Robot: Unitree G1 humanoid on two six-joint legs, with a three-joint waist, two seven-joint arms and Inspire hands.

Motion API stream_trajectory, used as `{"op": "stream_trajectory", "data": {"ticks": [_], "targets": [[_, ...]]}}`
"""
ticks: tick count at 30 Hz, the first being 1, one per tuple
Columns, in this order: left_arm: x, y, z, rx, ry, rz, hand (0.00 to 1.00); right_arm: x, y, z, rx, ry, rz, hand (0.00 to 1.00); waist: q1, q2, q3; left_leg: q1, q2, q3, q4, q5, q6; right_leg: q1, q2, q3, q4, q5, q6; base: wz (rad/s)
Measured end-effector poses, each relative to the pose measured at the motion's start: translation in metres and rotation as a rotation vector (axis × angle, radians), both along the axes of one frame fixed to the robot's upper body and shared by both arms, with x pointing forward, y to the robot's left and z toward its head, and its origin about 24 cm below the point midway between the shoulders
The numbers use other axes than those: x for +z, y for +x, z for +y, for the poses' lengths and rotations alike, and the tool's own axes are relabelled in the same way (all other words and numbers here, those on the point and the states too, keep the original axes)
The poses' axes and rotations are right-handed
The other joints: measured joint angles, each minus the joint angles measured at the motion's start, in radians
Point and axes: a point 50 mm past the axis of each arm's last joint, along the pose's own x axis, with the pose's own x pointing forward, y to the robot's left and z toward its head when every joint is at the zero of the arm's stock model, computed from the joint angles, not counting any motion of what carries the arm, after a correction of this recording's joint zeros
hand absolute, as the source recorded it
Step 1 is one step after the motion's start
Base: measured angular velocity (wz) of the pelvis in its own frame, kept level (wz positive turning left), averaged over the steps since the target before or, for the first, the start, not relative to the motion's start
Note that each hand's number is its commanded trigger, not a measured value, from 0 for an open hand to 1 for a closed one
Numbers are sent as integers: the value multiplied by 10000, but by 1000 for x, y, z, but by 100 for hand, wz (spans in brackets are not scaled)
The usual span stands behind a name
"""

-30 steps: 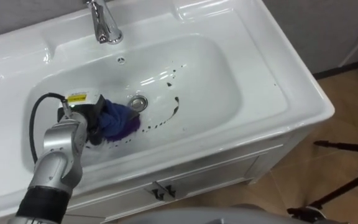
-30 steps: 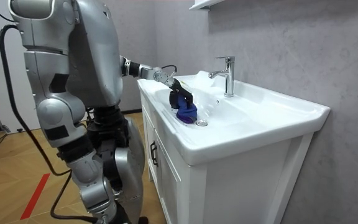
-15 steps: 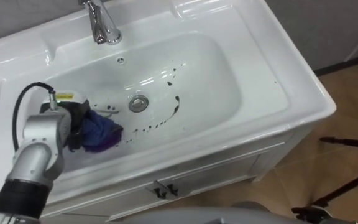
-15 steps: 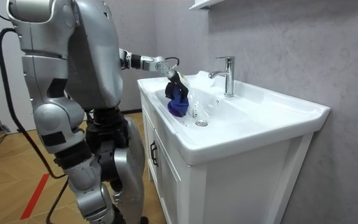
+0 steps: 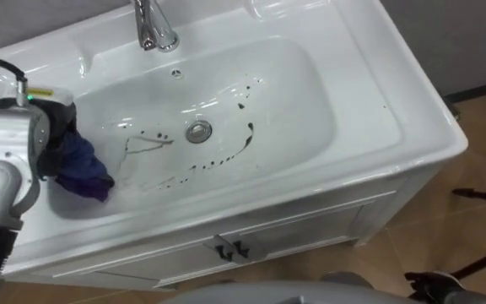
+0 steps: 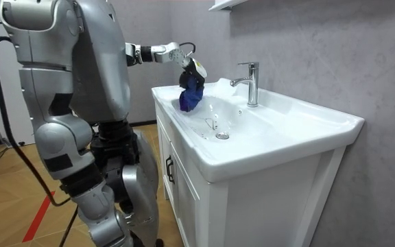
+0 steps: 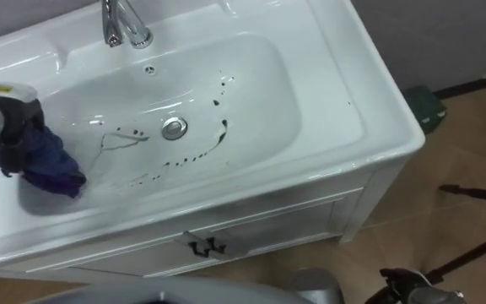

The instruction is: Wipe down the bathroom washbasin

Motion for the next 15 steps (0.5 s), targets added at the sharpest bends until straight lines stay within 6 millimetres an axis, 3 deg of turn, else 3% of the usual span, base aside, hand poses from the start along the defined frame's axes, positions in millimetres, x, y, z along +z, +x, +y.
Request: {"op": "stream_trajectory", "data": {"ticks": [5,10,15], "targets": [[22,2,-2,-324,422,-351,100,0,0,-1,-28,-21,-39,0,235,-92,78,-93,-47,-16,104,-1,1,-159,-85,-1,287,-122,-9,1],[45,6,-8,-779,636,-734,100,1,-1,-2,-65,-126,-70,0,504,-97,79,-243,-54,-201,239,-4,-2,-194,-77,-96,286,-116,-15,7],[58,10,-14,-1183,575,-1085,100,1,-2,-2,80,-251,-283,0,734,40,-16,-329,-59,-357,337,-77,-26,-206,-52,-149,262,-113,-10,3]]}}
